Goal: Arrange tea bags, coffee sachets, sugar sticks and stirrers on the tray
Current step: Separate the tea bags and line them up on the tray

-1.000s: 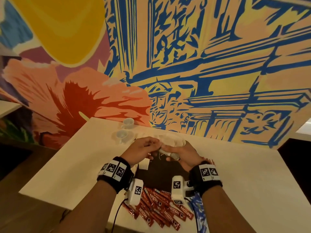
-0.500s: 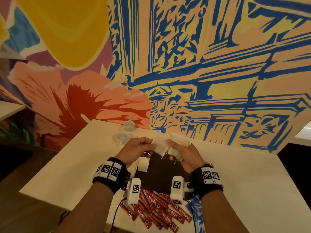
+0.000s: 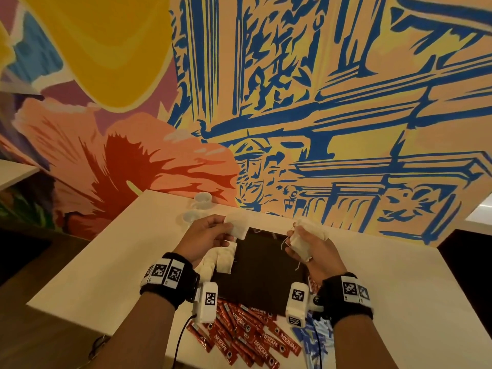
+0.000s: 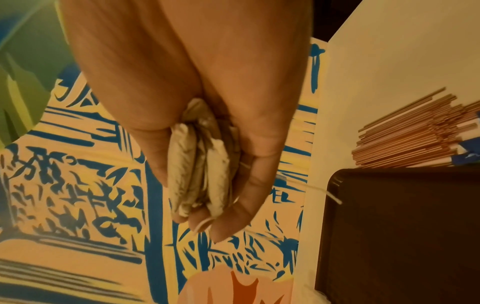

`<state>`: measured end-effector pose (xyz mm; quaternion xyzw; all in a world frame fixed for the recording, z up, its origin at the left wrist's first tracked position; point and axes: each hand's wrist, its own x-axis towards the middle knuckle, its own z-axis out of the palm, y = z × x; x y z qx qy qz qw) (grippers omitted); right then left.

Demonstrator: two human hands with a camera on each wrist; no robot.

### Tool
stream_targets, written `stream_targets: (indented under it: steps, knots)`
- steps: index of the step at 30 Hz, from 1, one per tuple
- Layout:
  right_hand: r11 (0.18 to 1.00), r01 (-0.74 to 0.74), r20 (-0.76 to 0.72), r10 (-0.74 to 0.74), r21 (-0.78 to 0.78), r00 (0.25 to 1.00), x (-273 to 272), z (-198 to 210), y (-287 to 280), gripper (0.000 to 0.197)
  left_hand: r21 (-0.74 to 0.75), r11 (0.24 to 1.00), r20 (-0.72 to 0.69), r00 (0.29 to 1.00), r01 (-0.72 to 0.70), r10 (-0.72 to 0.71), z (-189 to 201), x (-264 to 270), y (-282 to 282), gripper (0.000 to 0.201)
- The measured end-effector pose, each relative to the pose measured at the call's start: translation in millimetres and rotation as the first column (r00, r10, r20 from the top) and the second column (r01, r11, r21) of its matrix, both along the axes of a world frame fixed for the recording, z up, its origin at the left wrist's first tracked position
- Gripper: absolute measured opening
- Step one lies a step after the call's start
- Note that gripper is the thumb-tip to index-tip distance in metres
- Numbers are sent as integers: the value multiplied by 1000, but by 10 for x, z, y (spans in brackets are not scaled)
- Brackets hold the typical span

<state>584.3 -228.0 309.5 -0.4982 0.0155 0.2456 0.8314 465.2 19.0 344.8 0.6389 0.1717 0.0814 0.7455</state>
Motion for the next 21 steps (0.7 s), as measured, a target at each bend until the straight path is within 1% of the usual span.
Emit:
stream_targets:
  steps: [2,4,6,8,10,13,15,17,19,21]
  knots:
    - [1000,10,-14,-9,28,1000,35,-3,-89,26,-34,999,15,1000,-9,10,-8,8,12,9]
    - [999,14,-24,-13,53,1000,60,-15,-149,18,-60,998,21,1000,-20,21,-26,29,34,16]
    - [1000,16,-19,-16,15,1000,98,-48,-164,22,-73,997,20,999,-28,29,-49,61,48,21]
    - [999,6,-23,-7,-31,1000,108,-51,-117,25,-81,996,15,1000,-24,26,-60,96,37,21]
    - [998,-43,-12,43,-51,999,78,-14,-14,21,-83,997,13,1000,-9,11,-65,130,5,18]
    - [985,-120,51,127,-122,991,-26,58,178,18,-92,996,21,1000,13,-11,-89,180,-50,16]
    - [970,-152,80,169,-189,982,-95,78,303,25,-94,995,24,1000,20,-17,-114,208,-80,18]
    - [958,-191,84,213,-212,974,-147,85,424,32,-86,996,23,999,28,-26,-144,225,-107,21]
    - [953,-213,89,237,-216,967,-181,69,523,34,-63,997,13,999,33,-32,-172,230,-131,23]
    - [950,-201,105,231,-238,967,-205,43,603,33,-28,999,-8,1000,25,-25,-199,223,-138,22]
